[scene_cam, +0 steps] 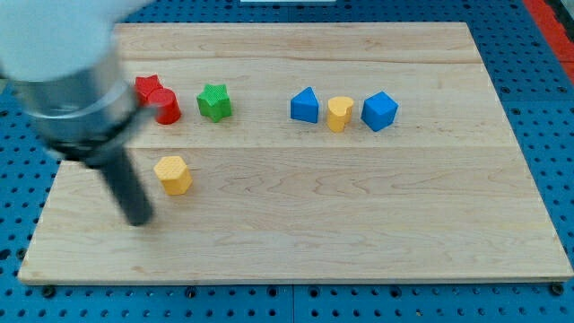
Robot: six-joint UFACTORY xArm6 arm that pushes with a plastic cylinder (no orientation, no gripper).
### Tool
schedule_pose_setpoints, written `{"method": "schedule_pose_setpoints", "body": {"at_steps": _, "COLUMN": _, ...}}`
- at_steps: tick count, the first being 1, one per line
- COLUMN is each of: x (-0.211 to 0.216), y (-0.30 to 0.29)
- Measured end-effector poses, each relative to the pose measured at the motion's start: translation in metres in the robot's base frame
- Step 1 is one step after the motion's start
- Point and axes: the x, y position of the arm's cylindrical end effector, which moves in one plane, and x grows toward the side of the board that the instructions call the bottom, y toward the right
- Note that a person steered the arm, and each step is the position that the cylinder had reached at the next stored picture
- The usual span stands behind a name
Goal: Move the hexagon into the triangle
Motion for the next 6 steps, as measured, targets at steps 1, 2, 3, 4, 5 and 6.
{"method": "schedule_pose_setpoints", "body": {"at_steps": 1, "x": -0.025, "y": 0.028}}
{"method": "schedule_pose_setpoints", "body": {"at_steps": 2, "x": -0.056, "y": 0.116}}
{"method": "schedule_pose_setpoints", "body": {"at_steps": 3, "x": -0.072, "y": 0.135}}
{"method": "schedule_pose_setpoints", "body": {"at_steps": 4, "x": -0.077, "y": 0.084}}
{"method": "schedule_pose_setpoints", "body": {"at_steps": 5, "x": -0.093, "y": 0.135}}
{"method": "schedule_pose_setpoints", "body": {"at_steps": 6, "x": -0.123, "y": 0.223}}
